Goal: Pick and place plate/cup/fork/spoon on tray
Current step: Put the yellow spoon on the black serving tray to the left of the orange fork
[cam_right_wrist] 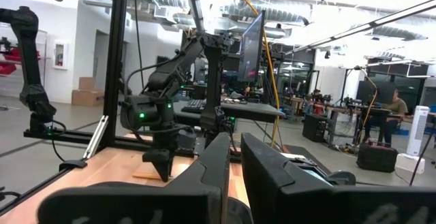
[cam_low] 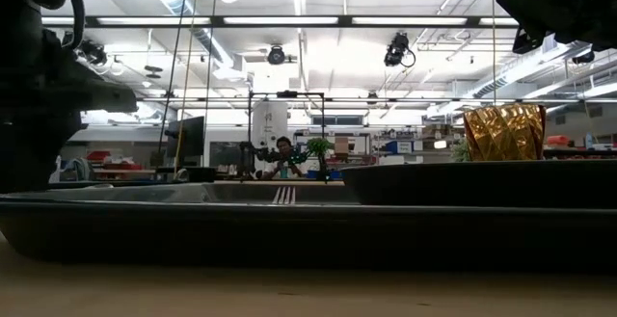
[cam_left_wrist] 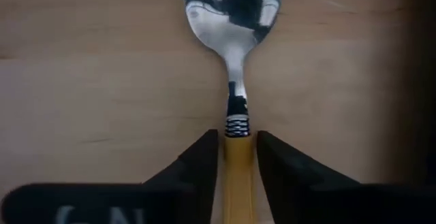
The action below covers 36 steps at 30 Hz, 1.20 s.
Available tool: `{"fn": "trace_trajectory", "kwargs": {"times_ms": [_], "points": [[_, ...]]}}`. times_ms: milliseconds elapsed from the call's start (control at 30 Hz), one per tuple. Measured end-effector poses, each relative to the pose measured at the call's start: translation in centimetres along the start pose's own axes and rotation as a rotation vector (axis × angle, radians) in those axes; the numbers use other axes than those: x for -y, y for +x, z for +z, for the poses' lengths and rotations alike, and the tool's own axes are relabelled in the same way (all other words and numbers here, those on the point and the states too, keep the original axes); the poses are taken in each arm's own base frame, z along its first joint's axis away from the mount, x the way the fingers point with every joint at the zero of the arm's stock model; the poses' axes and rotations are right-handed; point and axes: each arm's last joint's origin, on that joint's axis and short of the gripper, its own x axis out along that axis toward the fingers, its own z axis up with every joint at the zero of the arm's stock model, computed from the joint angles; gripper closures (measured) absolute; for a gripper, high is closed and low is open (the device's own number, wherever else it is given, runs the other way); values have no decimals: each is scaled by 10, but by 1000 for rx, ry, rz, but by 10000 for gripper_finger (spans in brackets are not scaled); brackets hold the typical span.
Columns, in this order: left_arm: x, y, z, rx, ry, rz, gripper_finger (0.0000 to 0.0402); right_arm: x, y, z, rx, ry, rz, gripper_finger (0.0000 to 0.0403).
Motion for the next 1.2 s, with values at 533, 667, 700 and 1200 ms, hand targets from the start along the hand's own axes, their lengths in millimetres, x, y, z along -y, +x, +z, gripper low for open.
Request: {"fn": "trace_trajectory", "kwargs": {"times_ms": [533,667,700,1200], "points": [[24,-26,4,41,-39,-13,348,0,0,0,0,0,0,357],[41,-37,10,60,-41,-78,346,0,0,0,0,0,0,357],[45,-40,12,68,-40,-97,347,0,0,0,0,0,0,357],[89,-31,18,48,-38,-287,347,0,0,0,0,0,0,357]]}}
